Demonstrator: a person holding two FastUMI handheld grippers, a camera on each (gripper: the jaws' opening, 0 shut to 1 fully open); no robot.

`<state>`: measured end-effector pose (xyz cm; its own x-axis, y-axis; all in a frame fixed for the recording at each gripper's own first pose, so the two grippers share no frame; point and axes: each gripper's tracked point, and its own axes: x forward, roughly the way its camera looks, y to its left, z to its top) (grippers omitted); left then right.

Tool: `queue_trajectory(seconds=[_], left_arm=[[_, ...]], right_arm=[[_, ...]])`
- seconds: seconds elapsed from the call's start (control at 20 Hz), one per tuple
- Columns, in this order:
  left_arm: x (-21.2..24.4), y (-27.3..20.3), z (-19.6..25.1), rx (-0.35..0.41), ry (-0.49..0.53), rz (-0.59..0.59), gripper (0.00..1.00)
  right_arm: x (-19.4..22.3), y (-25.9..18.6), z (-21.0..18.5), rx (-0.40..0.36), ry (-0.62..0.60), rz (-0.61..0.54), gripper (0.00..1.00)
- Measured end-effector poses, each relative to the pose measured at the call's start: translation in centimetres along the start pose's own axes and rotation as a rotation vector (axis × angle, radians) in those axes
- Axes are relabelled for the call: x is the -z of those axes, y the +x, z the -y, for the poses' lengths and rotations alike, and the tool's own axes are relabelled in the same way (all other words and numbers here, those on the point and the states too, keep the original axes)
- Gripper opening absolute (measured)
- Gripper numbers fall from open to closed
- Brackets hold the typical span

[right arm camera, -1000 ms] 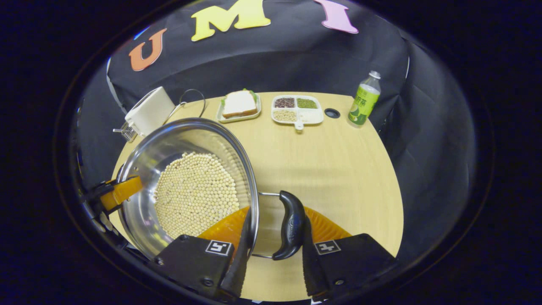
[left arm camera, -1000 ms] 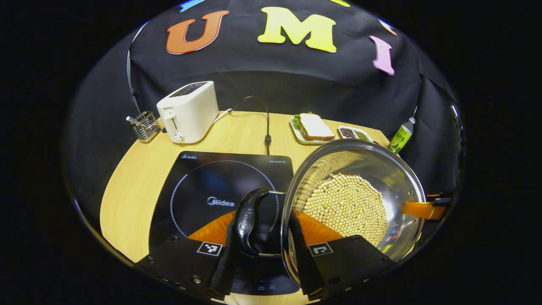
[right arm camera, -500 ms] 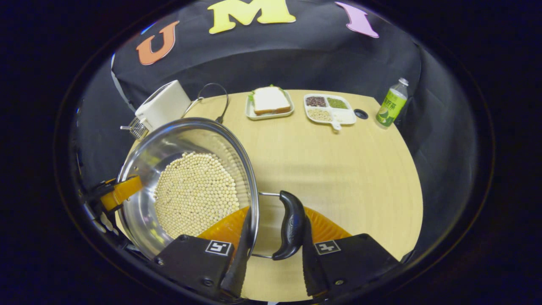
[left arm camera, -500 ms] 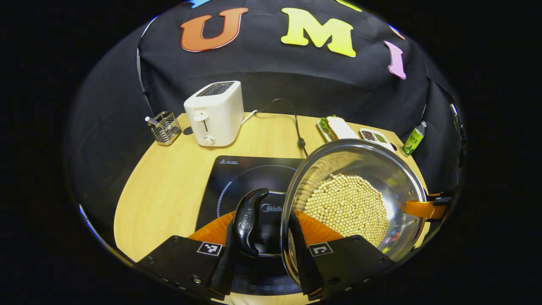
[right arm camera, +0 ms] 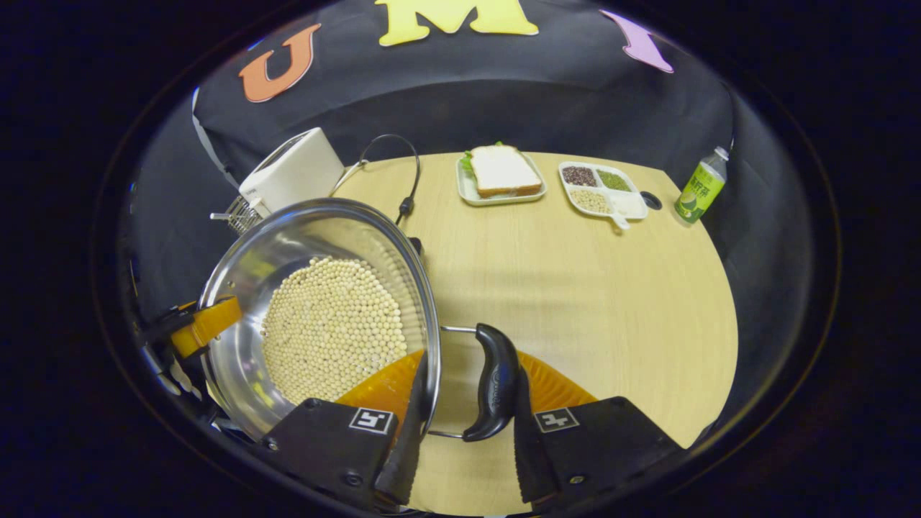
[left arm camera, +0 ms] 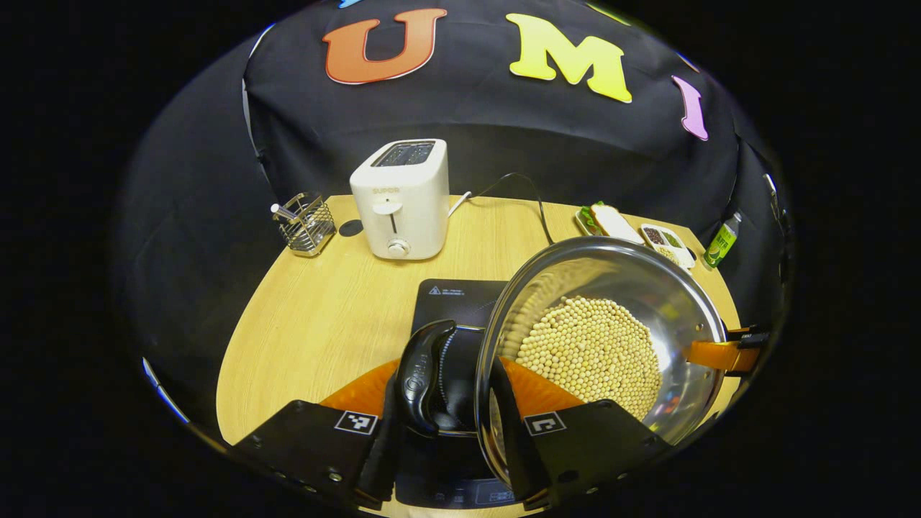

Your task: First push the handle of the pot to place it horizontally, then grasp the pot with both hands and set it on the induction cooktop.

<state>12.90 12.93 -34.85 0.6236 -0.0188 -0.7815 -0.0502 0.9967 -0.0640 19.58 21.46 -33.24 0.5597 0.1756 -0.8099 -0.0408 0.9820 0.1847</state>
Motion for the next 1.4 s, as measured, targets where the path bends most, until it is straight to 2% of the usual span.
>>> queue_trajectory(seconds=[0.05,0.1,0.3,0.6,0.85,0.9,0.95,1.0,1.3,1.35,1.4], left_arm=[[0.0,0.2,-0.5,-0.001,-0.001,-0.002,0.59],[0.1,0.4,-1.0,-0.003,-0.005,-0.006,0.59],[0.3,1.3,-2.2,-0.007,-0.005,-0.013,0.59],[1.2,2.6,-2.7,0.008,-0.001,-0.031,0.59],[1.3,3.0,-2.6,0.032,-0.008,0.001,0.60],[1.4,2.8,-2.7,0.033,-0.001,0.003,0.50],[1.3,2.7,-2.7,0.035,-0.001,0.008,0.51],[1.3,2.7,-2.7,0.034,-0.001,0.010,0.61],[1.5,3.0,-3.1,0.028,0.043,0.040,0.69],[1.7,2.8,-3.6,0.008,0.052,0.044,0.76],[1.7,2.6,-4.2,-0.008,0.052,0.056,0.82]], right_arm=[[-0.3,0.3,-0.8,0.001,0.000,0.001,0.55],[-0.4,0.5,-1.4,0.002,-0.002,0.000,0.57],[-0.2,1.3,-2.5,0.006,0.002,-0.009,0.55],[0.3,2.0,-3.0,0.027,0.004,-0.025,0.55],[0.5,2.1,-2.9,0.035,-0.019,-0.021,0.58],[0.3,2.1,-2.9,0.034,-0.017,-0.012,0.58],[0.3,2.1,-2.8,0.037,-0.016,0.001,0.58],[0.3,2.1,-2.8,0.039,-0.021,0.012,0.60],[0.3,2.2,-2.9,0.028,-0.021,0.035,0.63],[0.3,2.3,-2.7,0.024,-0.026,0.039,0.65],[0.4,2.2,-2.8,0.014,-0.026,0.040,0.73]])
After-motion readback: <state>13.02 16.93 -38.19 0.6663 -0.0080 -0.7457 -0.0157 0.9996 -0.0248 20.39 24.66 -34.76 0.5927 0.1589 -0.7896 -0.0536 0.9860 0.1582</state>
